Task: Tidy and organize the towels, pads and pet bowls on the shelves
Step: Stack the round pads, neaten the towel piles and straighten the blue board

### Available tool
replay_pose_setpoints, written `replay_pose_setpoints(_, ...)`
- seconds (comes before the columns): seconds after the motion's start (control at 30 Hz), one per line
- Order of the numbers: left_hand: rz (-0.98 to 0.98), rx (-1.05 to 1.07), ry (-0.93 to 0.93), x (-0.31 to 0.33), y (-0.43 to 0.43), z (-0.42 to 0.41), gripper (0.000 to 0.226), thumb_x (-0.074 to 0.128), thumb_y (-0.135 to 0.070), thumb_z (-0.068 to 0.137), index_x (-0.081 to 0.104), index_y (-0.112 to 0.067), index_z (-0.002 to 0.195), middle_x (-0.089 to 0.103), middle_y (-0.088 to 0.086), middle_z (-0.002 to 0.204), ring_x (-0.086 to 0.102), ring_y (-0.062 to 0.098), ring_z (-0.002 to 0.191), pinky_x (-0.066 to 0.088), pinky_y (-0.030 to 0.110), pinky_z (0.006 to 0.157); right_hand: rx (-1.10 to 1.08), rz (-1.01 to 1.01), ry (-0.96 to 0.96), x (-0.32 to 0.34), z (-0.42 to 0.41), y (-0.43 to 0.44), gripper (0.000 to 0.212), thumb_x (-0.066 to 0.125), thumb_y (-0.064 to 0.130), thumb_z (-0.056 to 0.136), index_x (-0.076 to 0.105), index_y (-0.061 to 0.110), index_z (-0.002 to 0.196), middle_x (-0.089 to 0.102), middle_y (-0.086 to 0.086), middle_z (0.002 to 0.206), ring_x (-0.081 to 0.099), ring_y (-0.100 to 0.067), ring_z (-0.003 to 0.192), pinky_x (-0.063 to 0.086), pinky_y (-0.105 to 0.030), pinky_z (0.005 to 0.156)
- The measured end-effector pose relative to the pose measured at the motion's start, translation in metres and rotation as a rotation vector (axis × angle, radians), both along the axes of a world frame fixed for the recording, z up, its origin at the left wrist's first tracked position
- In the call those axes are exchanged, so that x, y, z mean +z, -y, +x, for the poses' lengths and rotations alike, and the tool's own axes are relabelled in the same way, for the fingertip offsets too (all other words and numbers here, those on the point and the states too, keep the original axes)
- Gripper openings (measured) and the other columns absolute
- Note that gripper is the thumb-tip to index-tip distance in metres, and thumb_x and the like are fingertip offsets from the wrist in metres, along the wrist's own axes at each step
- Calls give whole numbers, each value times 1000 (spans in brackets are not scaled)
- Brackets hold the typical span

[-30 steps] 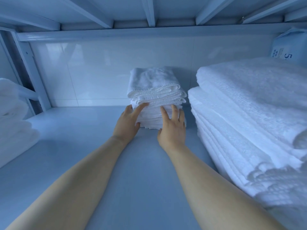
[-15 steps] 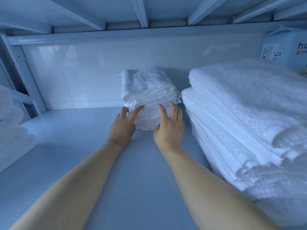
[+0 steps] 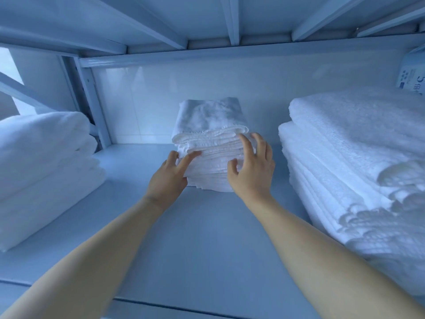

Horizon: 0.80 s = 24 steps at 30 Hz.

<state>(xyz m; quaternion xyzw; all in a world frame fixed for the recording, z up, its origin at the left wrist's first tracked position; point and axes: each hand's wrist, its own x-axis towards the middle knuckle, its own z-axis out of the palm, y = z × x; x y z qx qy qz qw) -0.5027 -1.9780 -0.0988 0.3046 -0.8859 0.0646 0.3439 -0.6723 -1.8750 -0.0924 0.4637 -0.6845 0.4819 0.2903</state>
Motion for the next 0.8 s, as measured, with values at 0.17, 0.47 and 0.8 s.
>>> replay_pose_setpoints(0.17, 35, 36, -8, 0, -9, 23, 80, 56, 3, 74, 23, -45, 129, 39, 6, 102, 43, 25, 71, 45, 34, 51, 231, -22, 13, -5, 10, 1, 58, 58, 21, 78, 44, 21, 134, 32, -9, 140, 32, -26, 124, 36, -29, 92)
replay_pose_setpoints(0.47, -124, 141, -10, -5, -26, 23, 79, 81, -19, 58, 39, -29, 124, 29, 9, 126, 42, 32, 113, 47, 30, 50, 371, -24, 22, -14, 12, 9, 71, 65, 22, 71, 39, 15, 137, 21, -12, 143, 30, -26, 128, 34, -23, 95)
replay_pose_setpoints(0.8, -114, 71, 61, -5, -13, 1, 98, 70, 6, 57, 31, -39, 135, 25, 0, 135, 34, 34, 118, 52, 35, 44, 374, 202, 54, -17, 6, 7, 112, 79, 20, 61, 8, 34, 146, -10, 5, 150, 4, -18, 141, 27, -20, 96)
